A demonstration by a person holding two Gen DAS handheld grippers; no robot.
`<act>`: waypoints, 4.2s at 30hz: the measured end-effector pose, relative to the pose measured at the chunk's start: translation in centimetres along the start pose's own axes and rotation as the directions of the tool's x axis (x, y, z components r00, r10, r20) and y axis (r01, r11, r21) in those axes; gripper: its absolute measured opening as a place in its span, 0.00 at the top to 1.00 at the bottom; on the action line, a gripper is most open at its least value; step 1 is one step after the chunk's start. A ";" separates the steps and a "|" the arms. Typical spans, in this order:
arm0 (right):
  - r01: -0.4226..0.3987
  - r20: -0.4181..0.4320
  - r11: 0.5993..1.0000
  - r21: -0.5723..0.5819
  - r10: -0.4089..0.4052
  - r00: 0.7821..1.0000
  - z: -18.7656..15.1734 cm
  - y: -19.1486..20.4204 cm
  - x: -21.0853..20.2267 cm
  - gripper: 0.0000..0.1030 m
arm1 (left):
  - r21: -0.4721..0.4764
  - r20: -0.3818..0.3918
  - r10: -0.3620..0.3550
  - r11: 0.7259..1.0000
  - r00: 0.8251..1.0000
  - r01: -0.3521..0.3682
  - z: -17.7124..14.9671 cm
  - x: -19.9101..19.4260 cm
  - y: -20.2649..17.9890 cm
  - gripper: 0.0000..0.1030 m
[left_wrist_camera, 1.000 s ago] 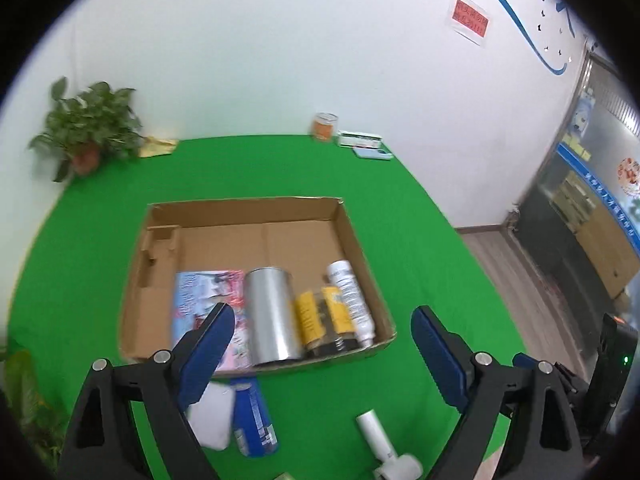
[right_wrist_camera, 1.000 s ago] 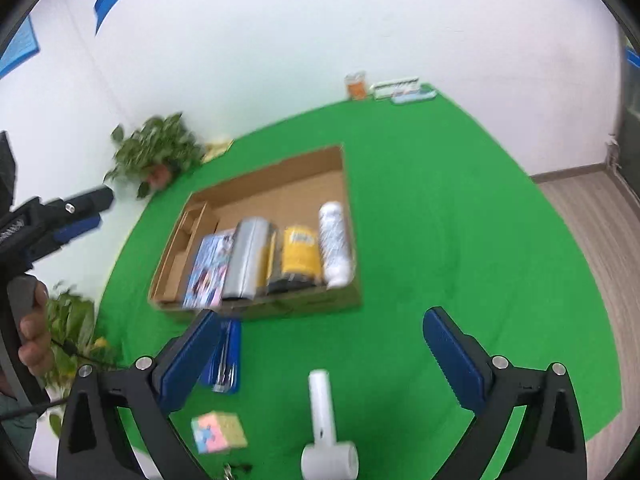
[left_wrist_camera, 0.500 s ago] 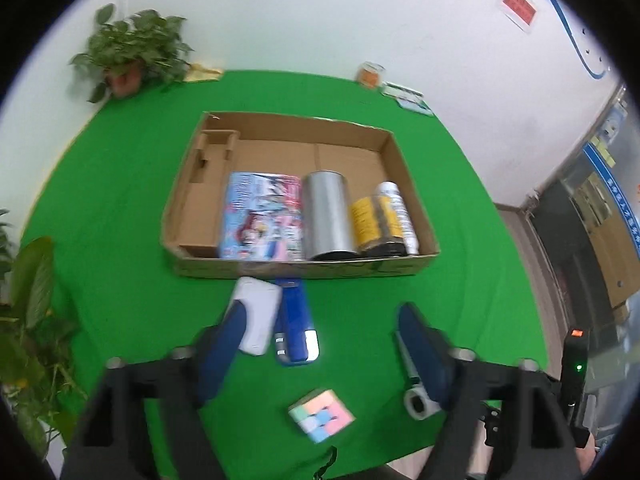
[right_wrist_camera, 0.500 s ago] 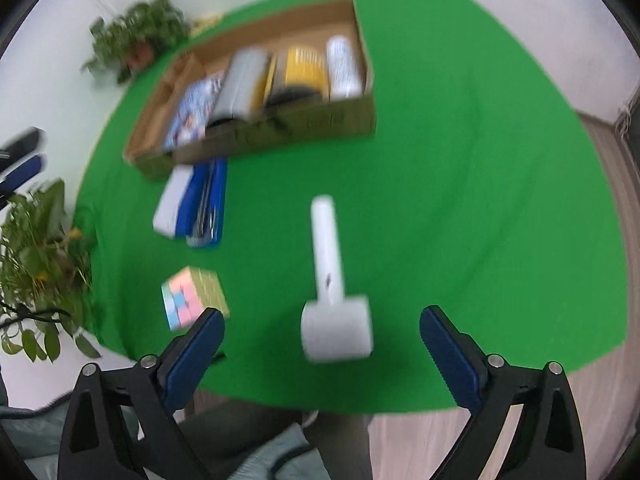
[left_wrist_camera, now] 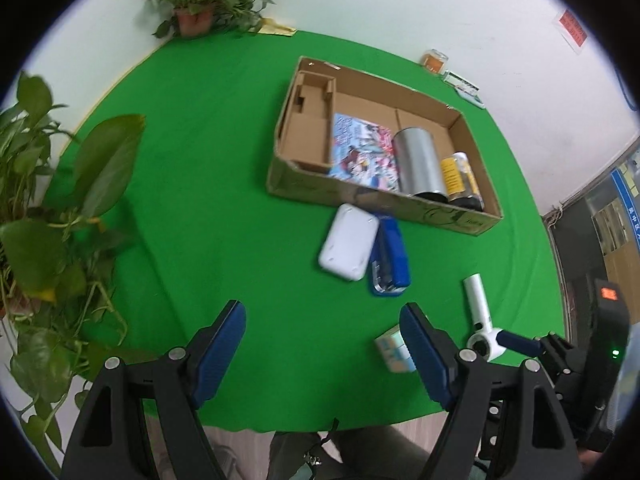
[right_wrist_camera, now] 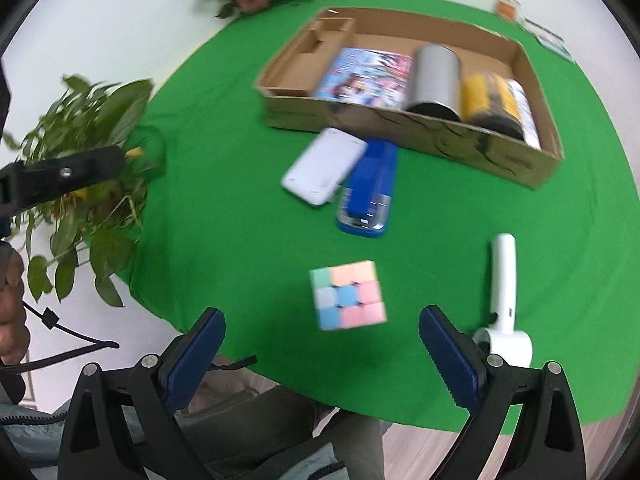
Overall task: Organize rigid objects
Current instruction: 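Withdraw both tools from the box toward the remaining items, then grasp the blue stapler with the right tool, then lift the blue stapler and stand it in the box beside the game box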
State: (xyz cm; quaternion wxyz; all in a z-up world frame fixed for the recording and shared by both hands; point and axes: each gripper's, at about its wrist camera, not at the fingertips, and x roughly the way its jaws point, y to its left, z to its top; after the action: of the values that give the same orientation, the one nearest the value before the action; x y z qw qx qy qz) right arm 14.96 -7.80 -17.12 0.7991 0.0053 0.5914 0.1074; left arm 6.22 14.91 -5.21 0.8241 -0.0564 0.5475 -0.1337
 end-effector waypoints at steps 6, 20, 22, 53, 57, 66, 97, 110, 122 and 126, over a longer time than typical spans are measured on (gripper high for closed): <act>0.025 -0.019 0.999 0.030 -0.024 1.000 -0.3 -0.6 -0.9 0.05 | 0.009 -0.050 -0.009 1.000 0.999 0.009 -0.9 1.0 0.1 0.23; 0.094 -0.062 0.967 0.237 -0.082 0.995 -2.6 -12.8 -0.2 0.05 | 0.087 -0.112 0.052 0.995 0.992 -0.042 0.3 3.9 -5.3 0.23; 0.090 -0.077 0.964 0.251 -0.073 0.994 -2.9 -14.7 0.3 0.05 | 0.114 -0.114 0.072 0.992 0.991 -0.059 0.8 4.1 -6.7 0.23; -0.060 -0.152 0.984 0.170 0.087 0.985 9.4 -13.3 8.2 0.11 | 0.093 -0.247 0.195 0.980 0.949 -0.178 8.4 13.6 -5.8 0.23; -0.031 -0.200 0.983 0.179 0.067 0.977 12.3 -10.8 11.8 0.11 | 0.116 -0.274 0.157 0.985 0.949 -0.129 10.3 16.1 -3.9 0.23; 0.063 -0.315 0.991 0.115 -0.024 0.949 13.8 -7.4 16.8 0.36 | 0.129 -0.364 0.064 0.992 0.929 -0.018 10.4 20.0 -1.3 0.23; -0.299 -0.128 0.840 0.454 0.393 0.910 9.9 -19.1 7.2 0.78 | -0.209 -0.549 -0.356 0.935 0.756 0.288 2.5 29.8 -13.6 0.36; -0.368 0.013 0.869 0.331 0.386 0.922 15.2 -15.3 -2.5 0.78 | -0.053 -0.374 -0.297 0.952 0.879 0.300 6.7 20.6 -15.6 0.44; -0.370 0.080 0.887 0.278 0.362 0.929 24.8 -10.7 -5.3 0.64 | -0.073 -0.275 -0.285 0.959 0.918 0.276 18.8 20.5 -7.0 0.61; -0.368 0.086 0.868 0.333 0.361 0.929 26.3 -11.4 -2.3 0.79 | -0.103 -0.305 -0.288 0.957 0.908 0.270 20.6 22.5 -5.4 0.97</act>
State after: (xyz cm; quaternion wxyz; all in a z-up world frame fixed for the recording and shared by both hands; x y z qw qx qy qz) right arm 41.11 -16.20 -8.55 0.7573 0.2569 0.5810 0.1514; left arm 32.50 2.34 -15.77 0.6958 -0.1360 0.6627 -0.2413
